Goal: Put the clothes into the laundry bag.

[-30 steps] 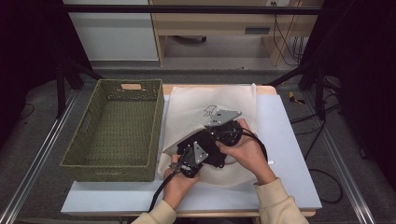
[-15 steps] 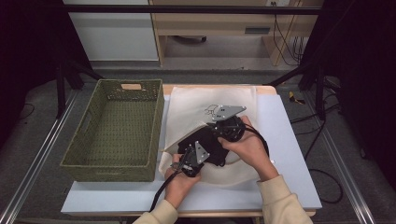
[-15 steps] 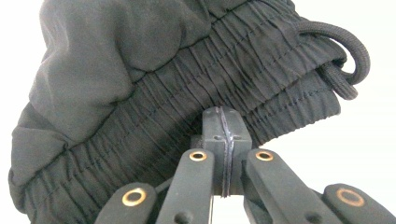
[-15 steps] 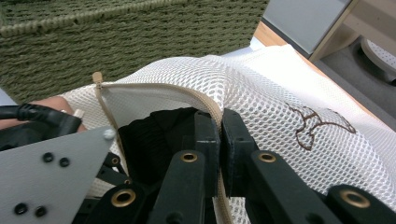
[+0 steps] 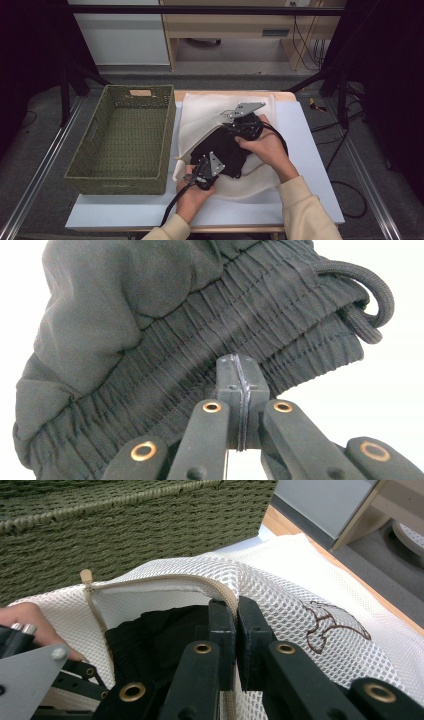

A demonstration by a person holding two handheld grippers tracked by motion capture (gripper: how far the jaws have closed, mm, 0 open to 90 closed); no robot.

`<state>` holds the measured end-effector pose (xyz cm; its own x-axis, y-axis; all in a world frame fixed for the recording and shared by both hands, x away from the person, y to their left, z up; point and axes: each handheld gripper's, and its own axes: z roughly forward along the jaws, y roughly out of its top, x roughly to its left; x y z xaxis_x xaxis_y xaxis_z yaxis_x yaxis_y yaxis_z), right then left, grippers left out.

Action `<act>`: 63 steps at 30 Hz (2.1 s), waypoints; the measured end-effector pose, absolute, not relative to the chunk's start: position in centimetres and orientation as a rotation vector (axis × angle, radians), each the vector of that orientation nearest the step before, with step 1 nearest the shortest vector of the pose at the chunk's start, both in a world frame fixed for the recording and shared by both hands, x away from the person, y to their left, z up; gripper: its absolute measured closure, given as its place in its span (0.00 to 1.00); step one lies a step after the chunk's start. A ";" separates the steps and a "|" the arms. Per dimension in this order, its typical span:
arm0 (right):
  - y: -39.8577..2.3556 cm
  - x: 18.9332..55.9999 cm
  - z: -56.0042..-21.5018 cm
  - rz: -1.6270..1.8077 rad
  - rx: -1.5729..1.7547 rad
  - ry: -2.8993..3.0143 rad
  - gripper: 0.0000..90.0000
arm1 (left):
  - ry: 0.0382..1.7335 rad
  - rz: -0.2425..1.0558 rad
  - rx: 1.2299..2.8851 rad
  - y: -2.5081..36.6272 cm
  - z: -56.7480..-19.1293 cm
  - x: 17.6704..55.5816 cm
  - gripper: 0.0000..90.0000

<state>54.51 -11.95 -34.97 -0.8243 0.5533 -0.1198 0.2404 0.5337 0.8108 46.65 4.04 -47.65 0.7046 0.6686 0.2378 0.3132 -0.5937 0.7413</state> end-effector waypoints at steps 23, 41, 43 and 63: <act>-12.0 55.2 -34.9 1.198 0.667 2.427 0.97 | 0.762 0.675 2.234 3.3 -47.7 48.1 1.00; -12.0 55.9 -34.4 1.190 0.689 2.424 0.97 | 0.770 0.691 2.233 2.9 -47.6 48.7 1.00; -12.0 55.9 -34.5 1.189 0.691 2.427 0.97 | 0.768 0.695 2.234 2.9 -47.6 48.7 1.00; -12.2 56.1 -34.6 1.196 0.703 2.431 0.97 | 0.776 0.712 2.234 2.5 -47.5 49.3 1.00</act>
